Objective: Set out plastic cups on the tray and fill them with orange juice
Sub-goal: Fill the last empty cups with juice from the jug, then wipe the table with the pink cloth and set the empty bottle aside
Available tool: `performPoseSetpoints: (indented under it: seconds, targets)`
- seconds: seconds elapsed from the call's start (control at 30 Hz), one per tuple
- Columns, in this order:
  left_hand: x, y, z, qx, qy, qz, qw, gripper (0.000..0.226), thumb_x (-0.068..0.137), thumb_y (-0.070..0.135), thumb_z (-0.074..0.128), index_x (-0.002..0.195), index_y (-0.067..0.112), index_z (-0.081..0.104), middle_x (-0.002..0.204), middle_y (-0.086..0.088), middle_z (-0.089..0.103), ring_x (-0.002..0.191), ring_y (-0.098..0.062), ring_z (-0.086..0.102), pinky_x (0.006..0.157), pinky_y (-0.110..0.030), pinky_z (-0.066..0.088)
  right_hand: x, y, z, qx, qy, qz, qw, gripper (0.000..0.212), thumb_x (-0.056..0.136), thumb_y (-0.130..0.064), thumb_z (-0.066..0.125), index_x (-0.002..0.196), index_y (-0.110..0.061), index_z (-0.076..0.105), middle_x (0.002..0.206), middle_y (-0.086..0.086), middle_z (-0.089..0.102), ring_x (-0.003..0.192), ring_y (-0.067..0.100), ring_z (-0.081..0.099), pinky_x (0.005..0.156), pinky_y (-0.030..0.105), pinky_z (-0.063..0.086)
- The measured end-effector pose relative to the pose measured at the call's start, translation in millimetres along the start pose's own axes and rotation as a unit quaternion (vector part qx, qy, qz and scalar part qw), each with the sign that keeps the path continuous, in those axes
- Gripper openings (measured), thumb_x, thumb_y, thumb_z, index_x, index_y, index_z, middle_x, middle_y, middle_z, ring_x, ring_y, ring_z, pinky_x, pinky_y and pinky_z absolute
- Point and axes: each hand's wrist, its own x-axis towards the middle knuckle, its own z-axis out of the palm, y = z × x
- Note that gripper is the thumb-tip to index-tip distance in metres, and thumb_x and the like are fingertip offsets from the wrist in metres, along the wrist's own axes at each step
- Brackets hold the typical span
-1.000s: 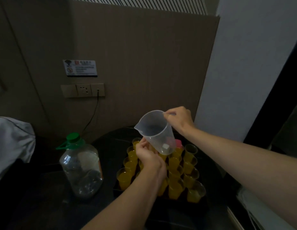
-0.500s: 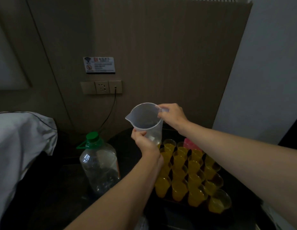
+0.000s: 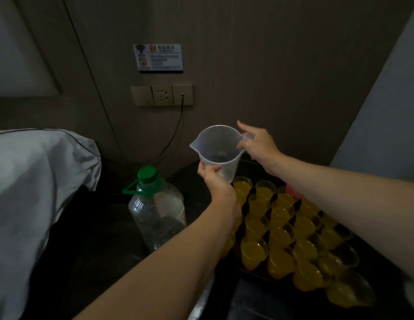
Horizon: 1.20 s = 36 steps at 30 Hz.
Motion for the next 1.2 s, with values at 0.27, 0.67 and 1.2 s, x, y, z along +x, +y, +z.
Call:
performPoseSetpoints:
  seconds: [0.27,0.67,1.2]
  targets:
    - [66.9,-11.1,-5.4,0.005,0.037,0.027,0.999,0.06,0.088,0.036,0.052,0.147,0.04,0.044,0.145,-0.005,0.047,0.129,-0.028,0.048,0.111,-0.053,0.038,46.8,10.0,40.0,0.037,-0.022,0.017,0.999,0.067,0.093,-0.003,0.062,0.151,-0.031,0.045,0.141,-0.001,0.059,0.129,0.017,0.054,0.091,0.029,0.05]
    - [125.2,-37.0,-26.8,0.019,0.204,0.011,0.979,0.066,0.099,0.048,0.046,0.159,0.03,0.025,0.161,-0.001,0.027,0.141,-0.029,0.035,0.114,-0.053,0.035,86.6,68.3,119.0,0.052,-0.076,0.074,0.993,0.084,0.091,0.001,0.063,0.159,-0.032,0.027,0.103,-0.007,0.066,0.1,0.006,0.06,0.079,0.022,0.045]
    - [124.3,-45.6,-41.3,0.111,0.228,0.027,0.967,0.08,0.1,0.048,0.049,0.163,0.019,0.009,0.164,-0.001,0.016,0.145,-0.031,0.029,0.116,-0.051,0.033,91.8,94.0,135.0,0.052,-0.074,0.065,0.994,0.07,0.092,-0.017,0.072,0.153,-0.032,0.042,0.141,0.004,0.053,0.127,0.019,0.053,0.088,0.028,0.046]
